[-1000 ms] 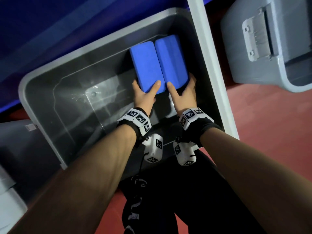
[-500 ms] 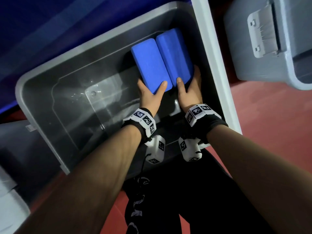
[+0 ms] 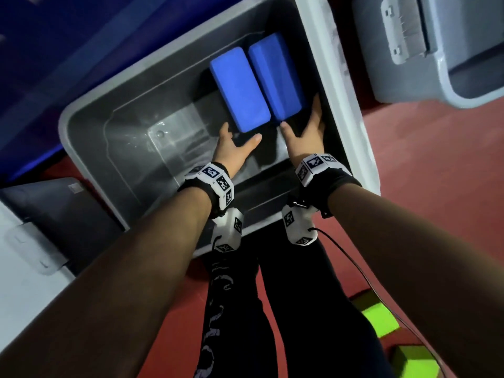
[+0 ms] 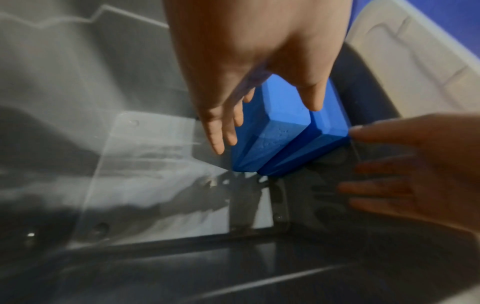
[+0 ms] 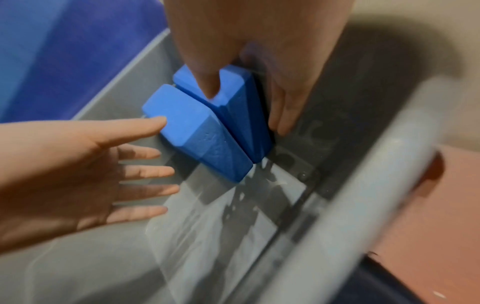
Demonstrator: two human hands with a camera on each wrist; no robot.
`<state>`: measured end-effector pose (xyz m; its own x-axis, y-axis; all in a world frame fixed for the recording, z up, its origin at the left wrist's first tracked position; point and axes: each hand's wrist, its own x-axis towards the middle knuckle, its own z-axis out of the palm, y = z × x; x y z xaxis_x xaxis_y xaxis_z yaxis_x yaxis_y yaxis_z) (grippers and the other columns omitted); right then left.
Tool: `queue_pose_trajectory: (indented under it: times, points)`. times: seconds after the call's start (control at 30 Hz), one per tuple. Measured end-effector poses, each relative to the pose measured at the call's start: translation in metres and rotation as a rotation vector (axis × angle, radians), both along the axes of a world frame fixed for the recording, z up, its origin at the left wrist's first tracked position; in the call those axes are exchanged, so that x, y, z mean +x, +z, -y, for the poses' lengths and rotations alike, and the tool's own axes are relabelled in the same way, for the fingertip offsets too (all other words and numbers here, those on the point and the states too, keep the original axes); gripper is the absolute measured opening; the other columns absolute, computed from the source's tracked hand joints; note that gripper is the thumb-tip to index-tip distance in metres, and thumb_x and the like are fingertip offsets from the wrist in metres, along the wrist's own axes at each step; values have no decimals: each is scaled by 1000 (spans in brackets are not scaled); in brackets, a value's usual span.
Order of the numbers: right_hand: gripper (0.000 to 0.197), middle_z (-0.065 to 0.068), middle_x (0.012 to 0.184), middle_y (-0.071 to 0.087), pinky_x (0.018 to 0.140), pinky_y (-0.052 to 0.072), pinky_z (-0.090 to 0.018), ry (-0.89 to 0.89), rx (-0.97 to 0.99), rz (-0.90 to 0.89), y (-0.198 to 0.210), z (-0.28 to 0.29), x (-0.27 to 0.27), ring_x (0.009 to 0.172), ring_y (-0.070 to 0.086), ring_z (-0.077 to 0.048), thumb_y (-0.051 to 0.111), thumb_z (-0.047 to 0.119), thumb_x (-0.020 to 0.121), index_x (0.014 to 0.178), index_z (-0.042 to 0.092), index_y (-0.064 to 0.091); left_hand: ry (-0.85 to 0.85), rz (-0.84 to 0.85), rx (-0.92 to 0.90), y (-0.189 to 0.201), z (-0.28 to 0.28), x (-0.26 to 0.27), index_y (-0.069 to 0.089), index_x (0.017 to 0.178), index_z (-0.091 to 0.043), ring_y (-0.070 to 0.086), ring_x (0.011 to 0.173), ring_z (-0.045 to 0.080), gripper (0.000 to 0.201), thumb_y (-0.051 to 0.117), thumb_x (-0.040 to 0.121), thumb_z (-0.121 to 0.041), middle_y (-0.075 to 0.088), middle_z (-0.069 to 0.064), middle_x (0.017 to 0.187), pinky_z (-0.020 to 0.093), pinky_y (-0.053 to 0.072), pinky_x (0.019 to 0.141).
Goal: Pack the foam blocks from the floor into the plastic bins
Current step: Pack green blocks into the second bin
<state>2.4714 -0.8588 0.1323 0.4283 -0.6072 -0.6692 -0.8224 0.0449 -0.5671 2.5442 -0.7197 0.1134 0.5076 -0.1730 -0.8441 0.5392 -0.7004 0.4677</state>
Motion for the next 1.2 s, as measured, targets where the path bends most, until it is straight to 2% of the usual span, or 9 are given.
queue_pose_trajectory:
  times: [0.13, 0.2, 0.27, 0.4, 0.5, 0.6, 0.77, 0.97, 1.2]
  points:
    - [74, -15, 147, 35, 107, 33, -32, 180, 118, -187, 35, -20, -34, 131, 43, -29, 60, 26, 90, 150, 24, 16, -141, 17, 66, 36, -16, -12, 25, 147, -12, 42, 132, 21, 77, 65, 87, -40, 40, 10, 146, 30, 34, 109]
    - [72, -15, 141, 43, 102, 37, -31, 222, 119, -228, 58, -29, -59, 126, 47, -29, 60, 27, 89, 149, 23, 20, -211, 21, 82, 62, -18, -22, 29, 145, -13, 47, 128, 22, 73, 65, 87, -38, 44, 11, 142, 30, 37, 107]
    - [68, -15, 140, 46, 102, 36, -30, 219, 109, -251, 77, -36, -82, 127, 46, -30, 58, 27, 90, 148, 19, 22, -282, 46, 77, 84, -18, -33, 32, 144, -13, 49, 125, 22, 69, 65, 88, -37, 47, 11, 139, 30, 38, 106]
    - [60, -15, 135, 52, 102, 37, -32, 68, 111, -239, 113, -50, -136, 125, 48, -30, 53, 26, 92, 145, 16, 28, -520, 99, 22, 123, -13, -66, 35, 142, -13, 52, 121, 22, 64, 64, 89, -33, 51, 11, 135, 29, 41, 100]
    - [55, -13, 129, 57, 95, 40, -30, -105, 121, -220, 138, -75, -196, 120, 52, -31, 53, 25, 92, 143, 17, 33, -730, 90, 23, 147, -14, -113, 37, 141, -15, 55, 116, 23, 64, 66, 88, -34, 54, 9, 131, 26, 41, 93]
    - [54, -15, 128, 57, 96, 40, -31, -184, 159, -278, 151, -104, -264, 120, 52, -32, 54, 25, 92, 142, 16, 34, -928, 37, 28, 160, -19, -167, 37, 141, -16, 56, 114, 23, 66, 67, 86, -34, 55, 8, 130, 27, 40, 93]
    - [55, -17, 132, 53, 99, 39, -32, -387, 226, -404, 154, -146, -389, 122, 50, -32, 56, 27, 92, 141, 17, 36, -1170, -3, 25, 164, -20, -273, 38, 140, -17, 56, 113, 22, 64, 67, 86, -36, 57, 6, 125, 28, 41, 95]
    - [50, -17, 132, 55, 98, 39, -33, -568, 266, -502, 145, -168, -531, 122, 51, -33, 57, 27, 92, 137, 12, 42, -1520, -34, 35, 155, -4, -397, 37, 141, -16, 55, 115, 22, 63, 64, 87, -37, 55, 6, 128, 24, 37, 90]
    - [51, -17, 134, 53, 99, 37, -31, -651, 281, -451, 129, -157, -669, 124, 49, -33, 57, 26, 93, 138, 11, 41, -1616, 75, 70, 141, 22, -518, 44, 136, -15, 57, 113, 24, 58, 65, 87, -36, 60, 7, 122, 28, 40, 94]
